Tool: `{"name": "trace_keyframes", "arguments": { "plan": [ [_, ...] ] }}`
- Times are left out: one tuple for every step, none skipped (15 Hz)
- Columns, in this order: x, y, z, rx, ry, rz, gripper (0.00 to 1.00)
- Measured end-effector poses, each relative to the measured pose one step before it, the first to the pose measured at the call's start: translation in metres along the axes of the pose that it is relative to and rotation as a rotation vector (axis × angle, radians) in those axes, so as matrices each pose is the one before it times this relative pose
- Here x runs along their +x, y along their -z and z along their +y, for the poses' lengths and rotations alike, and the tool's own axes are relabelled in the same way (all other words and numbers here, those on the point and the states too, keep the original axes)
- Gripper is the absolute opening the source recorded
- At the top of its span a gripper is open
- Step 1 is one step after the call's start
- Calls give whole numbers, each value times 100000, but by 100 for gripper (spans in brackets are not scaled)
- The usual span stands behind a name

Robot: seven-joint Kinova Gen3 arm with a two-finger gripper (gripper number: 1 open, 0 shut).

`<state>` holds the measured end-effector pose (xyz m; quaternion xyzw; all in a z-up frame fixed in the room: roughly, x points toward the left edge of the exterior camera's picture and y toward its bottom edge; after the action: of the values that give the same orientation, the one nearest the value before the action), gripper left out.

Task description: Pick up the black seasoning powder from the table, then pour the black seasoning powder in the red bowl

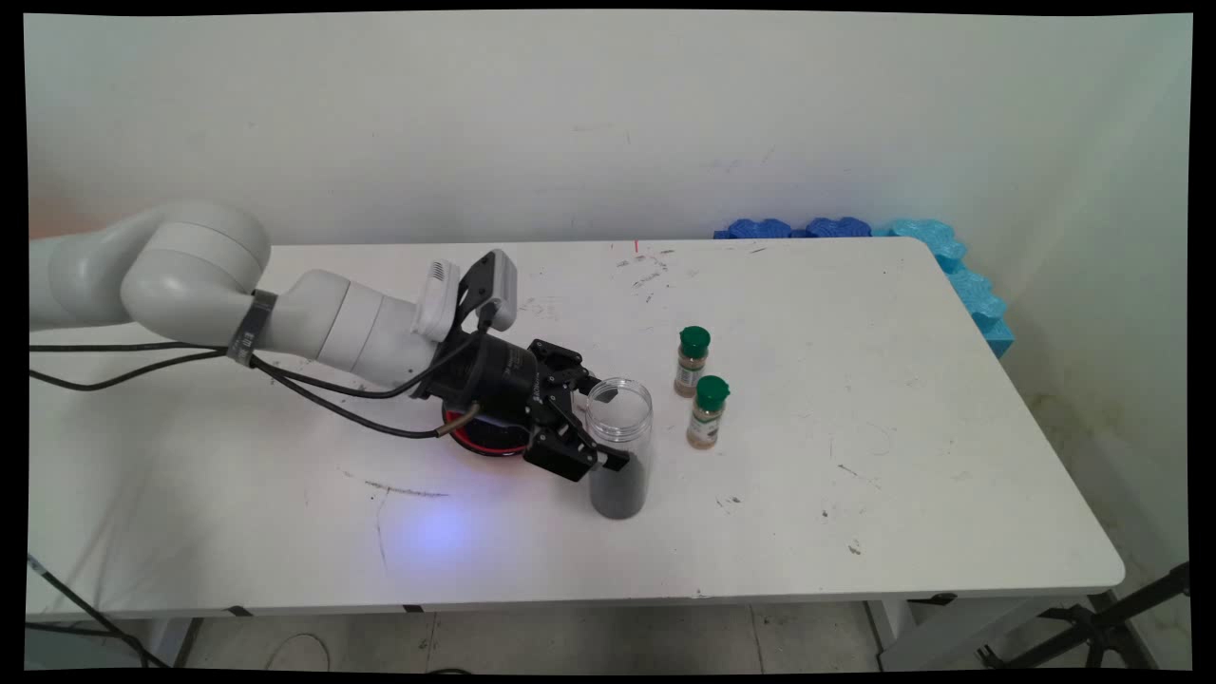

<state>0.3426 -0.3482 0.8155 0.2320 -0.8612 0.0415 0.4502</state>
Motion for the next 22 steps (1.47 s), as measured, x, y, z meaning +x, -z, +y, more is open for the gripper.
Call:
{"name": "trace_keyframes", "arguments": {
  "plan": [
    [-5, -129, -35, -148, -59, -121, 100],
    [-13, -93, -21, -122, -87, -124, 100],
    [-22, -85, -26, -113, -118, -132, 100],
    [-18, -74, -30, -99, -110, -128, 100],
    [-22, -43, -24, -46, -96, -131, 100],
    [-21, -43, -13, -77, -138, -137, 100],
    [-17, -37, -1, -123, -77, -121, 100],
    [4, -21, 11, -156, -9, -27, 100],
    [36, -2, 36, -380, 103, 111, 0],
    [46, 12, 61, -495, 74, 140, 0],
    [14, 17, 75, -500, -33, 9, 0],
    [12, 21, 86, -537, -128, -55, 0],
    [11, 40, 92, -492, -116, -79, 0],
    [28, 71, 98, -410, -129, 13, 0],
    [55, 123, 118, -515, -214, -5, 0],
    [80, 186, 131, -498, -269, 44, 0],
    [84, 256, 124, -374, -376, 19, 0],
    [137, 379, 118, -416, -425, -131, 0],
    [186, 472, 129, -383, -498, -203, 0],
    [222, 580, 148, -385, -611, -428, 0],
    [234, 571, 127, -222, -259, -257, 0],
    [310, 716, 157, -105, -217, -198, 0]
  ]
}}
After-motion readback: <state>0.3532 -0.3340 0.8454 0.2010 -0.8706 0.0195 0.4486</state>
